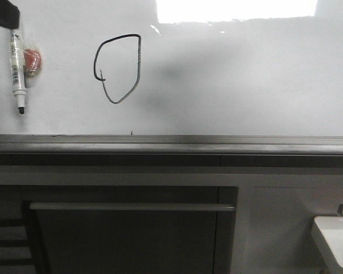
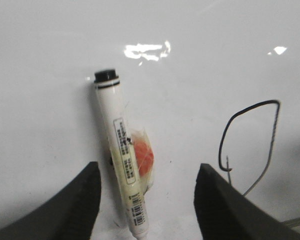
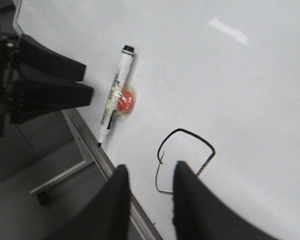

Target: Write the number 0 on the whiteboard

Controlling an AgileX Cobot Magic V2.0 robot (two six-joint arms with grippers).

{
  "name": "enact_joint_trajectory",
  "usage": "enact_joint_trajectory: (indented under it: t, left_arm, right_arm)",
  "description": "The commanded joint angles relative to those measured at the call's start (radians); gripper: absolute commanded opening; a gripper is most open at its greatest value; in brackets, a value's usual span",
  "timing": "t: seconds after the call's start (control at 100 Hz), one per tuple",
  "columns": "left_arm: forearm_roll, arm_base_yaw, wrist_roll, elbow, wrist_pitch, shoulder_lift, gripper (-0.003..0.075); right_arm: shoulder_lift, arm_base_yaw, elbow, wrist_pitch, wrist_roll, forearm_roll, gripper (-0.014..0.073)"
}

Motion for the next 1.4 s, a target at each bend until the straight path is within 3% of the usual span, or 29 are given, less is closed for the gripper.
enact_joint_trajectory:
  t: [0.0,0.13,0.28,0.39,0.64,0.89,1.39]
  left_arm:
    - [0.012,0.003,-0.007,-0.017,-0.044,-0.089,0.0230]
    - [0.012,0.003,-0.007,0.030,-0.076,-0.220,-0.0019]
    - [0.081,0.003,-0.007,0.127,-0.190,-0.400,-0.0020]
    - [0.157,0.003,-0.007,0.199,-0.202,-0.511,-0.0020]
    - [0.237,0.003,-0.007,0.331,-0.170,-0.700,-0.0020]
    - [0.234,0.003,-0.007,0.379,-0.170,-0.716,-0.0020]
    - [0.234,0.003,-0.007,0.382,-0.170,-0.716,-0.0020]
  right_arm:
    - [-0.083,-0.025,0.000,-0.070,0.000,0.015,-0.0069]
    - [-0.216,-0.029,0.129,-0.198,0.000,0.015,-0.0047]
    - [-0.403,-0.029,0.349,-0.413,-0.015,0.009,-0.0047]
    - [-0.548,-0.029,0.534,-0.551,-0.015,0.009,-0.0047]
    - [-0.800,-0.029,0.839,-0.610,-0.017,0.005,-0.0047]
    - [-0.855,-0.029,0.920,-0.611,-0.017,0.005,-0.0047]
    - [-0.855,-0.029,0.928,-0.609,-0.017,0.005,-0.0047]
